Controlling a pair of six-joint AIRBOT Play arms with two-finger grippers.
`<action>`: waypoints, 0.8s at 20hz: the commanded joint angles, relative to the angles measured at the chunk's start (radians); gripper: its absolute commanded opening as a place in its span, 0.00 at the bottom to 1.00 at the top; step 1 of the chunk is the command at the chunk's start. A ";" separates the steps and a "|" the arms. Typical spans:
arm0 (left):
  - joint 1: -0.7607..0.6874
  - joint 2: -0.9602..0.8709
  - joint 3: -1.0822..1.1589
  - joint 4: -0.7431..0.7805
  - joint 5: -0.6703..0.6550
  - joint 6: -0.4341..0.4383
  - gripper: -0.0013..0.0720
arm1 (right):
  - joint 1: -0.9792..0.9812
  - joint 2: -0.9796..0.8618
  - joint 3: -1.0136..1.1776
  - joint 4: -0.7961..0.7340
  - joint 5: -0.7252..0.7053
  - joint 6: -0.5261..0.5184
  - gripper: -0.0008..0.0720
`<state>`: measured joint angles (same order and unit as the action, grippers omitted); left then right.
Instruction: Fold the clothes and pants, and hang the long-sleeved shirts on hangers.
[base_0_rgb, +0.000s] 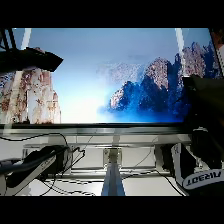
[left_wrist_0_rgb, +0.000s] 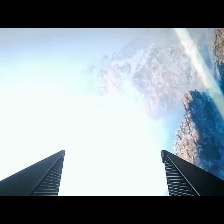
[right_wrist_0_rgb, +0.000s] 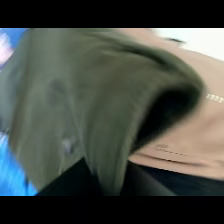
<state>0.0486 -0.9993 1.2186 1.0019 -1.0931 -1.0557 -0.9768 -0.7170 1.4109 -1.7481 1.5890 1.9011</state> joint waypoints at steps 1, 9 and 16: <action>0.001 0.001 0.002 0.000 0.002 0.000 0.98 | -0.180 0.019 0.005 -0.036 0.028 0.162 0.71; 0.001 0.001 0.002 0.000 0.002 0.000 0.98 | -0.200 -0.066 0.004 0.351 -0.048 0.023 0.07; 0.001 0.001 0.002 0.000 0.001 0.000 0.98 | 0.200 -0.085 0.003 0.475 -0.169 -0.228 0.06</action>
<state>0.0486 -0.9989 1.2194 1.0023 -1.0920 -1.0557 -0.9615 -0.7963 1.4139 -1.2804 1.4593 1.7832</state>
